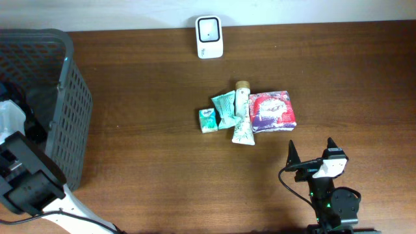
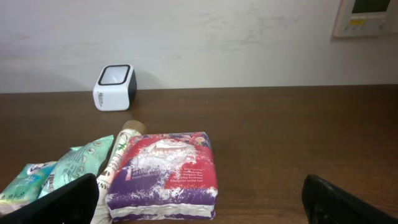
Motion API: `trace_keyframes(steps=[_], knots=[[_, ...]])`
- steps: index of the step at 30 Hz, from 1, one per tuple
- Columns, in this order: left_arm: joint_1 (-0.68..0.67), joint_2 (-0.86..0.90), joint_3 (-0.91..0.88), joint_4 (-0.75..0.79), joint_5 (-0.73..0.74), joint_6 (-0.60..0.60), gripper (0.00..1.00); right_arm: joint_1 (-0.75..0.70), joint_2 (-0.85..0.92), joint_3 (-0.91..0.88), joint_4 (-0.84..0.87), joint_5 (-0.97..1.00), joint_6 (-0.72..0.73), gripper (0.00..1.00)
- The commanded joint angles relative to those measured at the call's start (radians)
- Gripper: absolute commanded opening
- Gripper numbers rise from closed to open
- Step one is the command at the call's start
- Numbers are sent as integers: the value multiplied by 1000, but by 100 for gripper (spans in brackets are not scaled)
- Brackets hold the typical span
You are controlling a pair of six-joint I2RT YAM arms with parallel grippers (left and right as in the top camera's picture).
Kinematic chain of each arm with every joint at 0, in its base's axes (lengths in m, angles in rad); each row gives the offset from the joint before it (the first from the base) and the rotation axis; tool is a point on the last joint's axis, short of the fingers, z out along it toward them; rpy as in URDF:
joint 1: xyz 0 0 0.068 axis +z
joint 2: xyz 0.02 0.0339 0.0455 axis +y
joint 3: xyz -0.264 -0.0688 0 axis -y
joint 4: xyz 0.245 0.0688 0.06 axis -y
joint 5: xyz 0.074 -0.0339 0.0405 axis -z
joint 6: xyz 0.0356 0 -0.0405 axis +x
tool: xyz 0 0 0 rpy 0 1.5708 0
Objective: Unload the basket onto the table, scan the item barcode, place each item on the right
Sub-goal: 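Reach into the basket and grasp the orange Kleenex tissue pack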
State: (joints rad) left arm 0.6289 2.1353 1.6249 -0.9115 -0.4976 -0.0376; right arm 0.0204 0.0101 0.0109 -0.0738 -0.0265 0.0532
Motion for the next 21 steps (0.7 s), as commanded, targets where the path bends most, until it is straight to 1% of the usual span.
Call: trace_keyframes(steps=[1, 3, 5, 6, 7, 8, 9, 12, 13, 16, 19, 20, 21], knots=[[5, -11, -8, 7, 41, 9, 50, 6, -6, -5, -5, -3, 4, 99], [5, -9, -8, 5, 42, 9, 46, 6, -6, -5, -5, -3, 4, 99], [5, -8, -23, 6, 76, 9, 46, 6, -6, -5, -5, -3, 4, 99], [6, -8, -33, 8, 75, 10, 43, 6, -6, -5, -5, -3, 4, 98], [10, -8, -40, 10, 76, 9, 20, 6, -6, -5, -5, -3, 4, 99], [10, -8, -40, 5, 81, 9, 5, 6, -6, -5, -5, -3, 4, 99], [10, -8, -40, 2, 102, 9, 0, 6, -6, -5, -5, -3, 3, 99], [10, -10, -40, -30, 122, 9, 0, 6, -6, -5, -5, -3, 4, 99], [6, -21, -29, -61, 156, 8, 0, 6, -6, -5, -5, -3, 4, 99], [0, -103, -5, -64, 262, 8, 0, 6, -6, -5, -5, -3, 4, 99], [0, -277, -2, -4, 386, 8, 0, 6, -6, -5, -5, -3, 4, 99], [0, -358, -2, 30, 470, 8, 0, 6, -6, -5, -5, -3, 4, 99], [0, -476, -2, 79, 562, 7, 0, 6, -6, -5, -5, -3, 4, 99]])
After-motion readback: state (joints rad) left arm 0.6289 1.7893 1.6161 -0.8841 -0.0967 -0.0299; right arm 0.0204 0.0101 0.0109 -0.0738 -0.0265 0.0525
